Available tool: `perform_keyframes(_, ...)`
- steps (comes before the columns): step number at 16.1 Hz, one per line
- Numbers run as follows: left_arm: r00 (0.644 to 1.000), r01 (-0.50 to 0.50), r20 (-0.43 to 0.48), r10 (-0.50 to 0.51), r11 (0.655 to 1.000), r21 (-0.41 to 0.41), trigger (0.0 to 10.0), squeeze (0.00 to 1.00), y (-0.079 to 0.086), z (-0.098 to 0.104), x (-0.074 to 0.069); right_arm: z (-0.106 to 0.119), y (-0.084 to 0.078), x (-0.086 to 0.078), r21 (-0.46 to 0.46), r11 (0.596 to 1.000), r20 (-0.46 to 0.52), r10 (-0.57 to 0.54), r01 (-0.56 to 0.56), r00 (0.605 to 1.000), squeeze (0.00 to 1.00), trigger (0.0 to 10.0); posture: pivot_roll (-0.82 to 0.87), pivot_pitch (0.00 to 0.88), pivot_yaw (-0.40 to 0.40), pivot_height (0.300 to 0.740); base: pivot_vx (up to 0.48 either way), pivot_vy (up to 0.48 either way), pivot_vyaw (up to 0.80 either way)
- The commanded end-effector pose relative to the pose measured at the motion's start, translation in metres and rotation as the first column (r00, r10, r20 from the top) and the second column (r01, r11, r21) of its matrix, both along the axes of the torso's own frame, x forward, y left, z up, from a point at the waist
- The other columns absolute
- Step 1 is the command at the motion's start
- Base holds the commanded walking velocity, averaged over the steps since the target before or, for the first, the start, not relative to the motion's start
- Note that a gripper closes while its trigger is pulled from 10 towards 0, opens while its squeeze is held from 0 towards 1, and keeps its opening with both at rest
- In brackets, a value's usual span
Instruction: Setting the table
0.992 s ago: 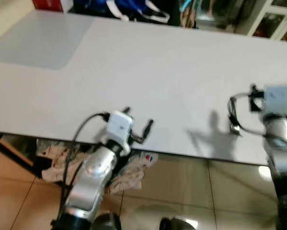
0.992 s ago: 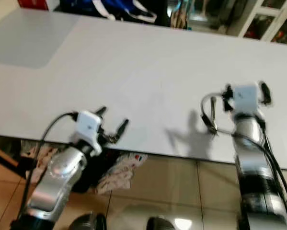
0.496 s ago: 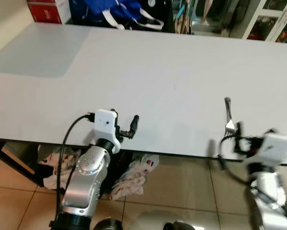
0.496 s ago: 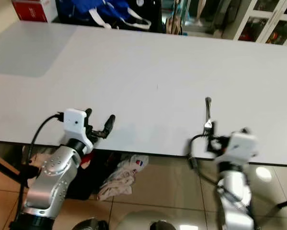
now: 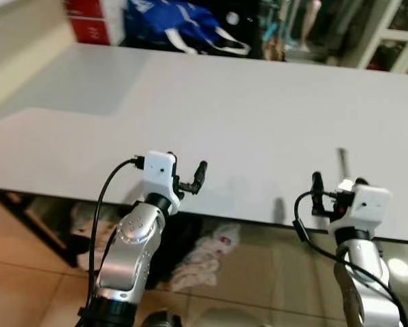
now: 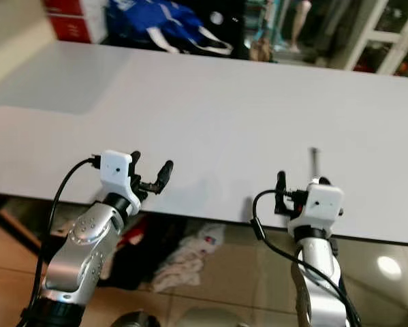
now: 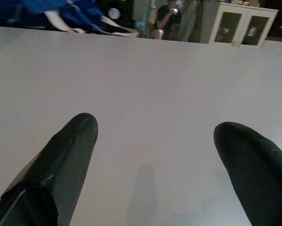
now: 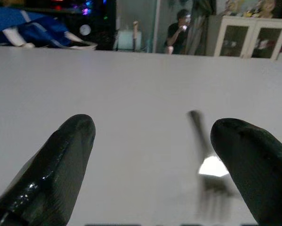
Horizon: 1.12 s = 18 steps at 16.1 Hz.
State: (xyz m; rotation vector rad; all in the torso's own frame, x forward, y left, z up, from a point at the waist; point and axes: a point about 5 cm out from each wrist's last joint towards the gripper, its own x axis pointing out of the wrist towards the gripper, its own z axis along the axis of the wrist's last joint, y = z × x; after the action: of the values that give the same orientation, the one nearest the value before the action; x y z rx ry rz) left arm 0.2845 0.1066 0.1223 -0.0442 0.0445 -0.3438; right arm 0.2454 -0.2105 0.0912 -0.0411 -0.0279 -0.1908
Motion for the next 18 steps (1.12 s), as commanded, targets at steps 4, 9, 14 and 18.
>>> perform_keyframes(4, 1.000, 0.005, -0.019, -0.005, 1.000, 0.012, 10.0, 0.00, -0.0003, -0.0016, 0.0023, -0.0050, 0.0009, 0.0022, 0.005, 1.000, -0.032, 0.010, -0.010, 0.999, 0.00, 10.0, 0.01, 0.000, -0.012, 0.740, 0.000, 0.442, 0.00)
perform_keyframes(9, 1.000, 0.010, -0.014, -0.009, 1.000, 0.018, 10.0, 0.00, -0.0006, -0.0002, 0.0042, -0.0069, 0.0039, 0.0046, -0.004, 1.000, -0.039, 0.030, -0.030, 0.999, 0.00, 10.0, 0.02, 0.000, -0.010, 0.740, 0.000, 0.476, 0.00)
perform_keyframes(14, 1.000, 0.015, -0.014, -0.015, 1.000, 0.022, 10.0, 0.00, -0.0022, -0.0007, 0.0047, -0.0102, 0.0047, 0.0044, -0.015, 1.000, -0.054, 0.016, -0.017, 0.998, 0.00, 10.0, 0.01, 0.000, -0.009, 0.740, 0.000, 0.480, 0.42)
perform_keyframes(18, 1.000, 0.020, -0.018, -0.020, 1.000, 0.021, 10.0, 0.00, -0.0023, -0.0013, 0.0057, -0.0118, 0.0053, 0.0059, -0.032, 0.999, -0.069, 0.016, -0.019, 0.997, 0.00, 10.0, 0.01, 0.000, -0.008, 0.740, 0.000, 0.480, -0.60)
